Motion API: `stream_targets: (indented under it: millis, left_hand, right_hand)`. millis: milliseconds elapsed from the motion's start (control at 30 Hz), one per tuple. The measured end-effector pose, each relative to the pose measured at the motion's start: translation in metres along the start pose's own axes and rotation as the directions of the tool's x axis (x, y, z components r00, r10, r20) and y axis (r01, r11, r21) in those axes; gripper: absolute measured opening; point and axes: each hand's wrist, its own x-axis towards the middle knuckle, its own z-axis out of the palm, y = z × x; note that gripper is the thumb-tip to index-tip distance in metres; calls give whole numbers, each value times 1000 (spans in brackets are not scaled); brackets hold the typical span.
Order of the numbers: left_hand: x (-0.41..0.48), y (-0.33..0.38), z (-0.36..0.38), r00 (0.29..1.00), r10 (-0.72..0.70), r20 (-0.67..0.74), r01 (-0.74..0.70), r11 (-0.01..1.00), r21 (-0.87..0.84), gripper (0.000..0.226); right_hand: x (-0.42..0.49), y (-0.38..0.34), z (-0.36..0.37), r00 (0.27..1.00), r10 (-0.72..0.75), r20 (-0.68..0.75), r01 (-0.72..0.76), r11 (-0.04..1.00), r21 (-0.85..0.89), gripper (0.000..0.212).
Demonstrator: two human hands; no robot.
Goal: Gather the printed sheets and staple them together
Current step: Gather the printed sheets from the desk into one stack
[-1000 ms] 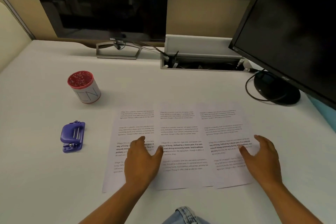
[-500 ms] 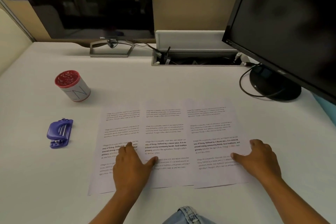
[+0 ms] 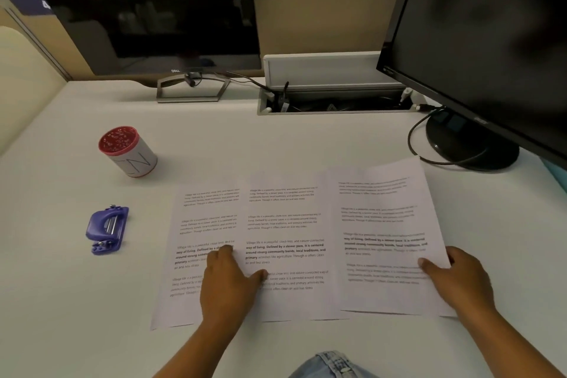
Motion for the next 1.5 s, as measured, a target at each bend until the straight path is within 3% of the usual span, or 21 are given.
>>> stream_targets:
  millis: [167,333,433,600,767,933,1167,1267,1500]
  left_hand:
    - [-13,6,1,985,162,-57,-139,948,286,94]
    - [-7,4,2,996,78,48,-85,986,145,75]
    - [-1,2,2,997,43,68,-49,994,94,78]
    - [-1,-3,1,991,135,3,-133,969,209,104]
    - [19,-2,-11,948,318,9,-316,938,139,88]
    - [88,23,-32,904,421,72,-427,884,190,91]
    - [153,44,-30,877,409,251,-470,839,276,120]
    - [162,43,-22,844,385,373,-510,792,337,132]
    - [166,30,-8,827,429,365,-535,800,273,120]
  right_hand:
    - [-3,12,-15,999,17,-32,-7,958,288,7]
    - [-3,28,-31,994,113,5,-96,824,558,24]
    - [2,32,-37,990,137,43,-132,747,651,32]
    - [7,34,-42,994,109,-10,-72,715,695,35]
    - [3,26,-40,999,54,-5,-34,688,725,30]
    - [-1,18,-34,999,35,33,-48,683,729,36]
    - [-10,9,-30,997,29,65,-67,695,716,33]
    - [-14,8,-34,999,39,32,-50,723,689,18]
    - [-25,6,-33,995,98,11,-79,723,687,22]
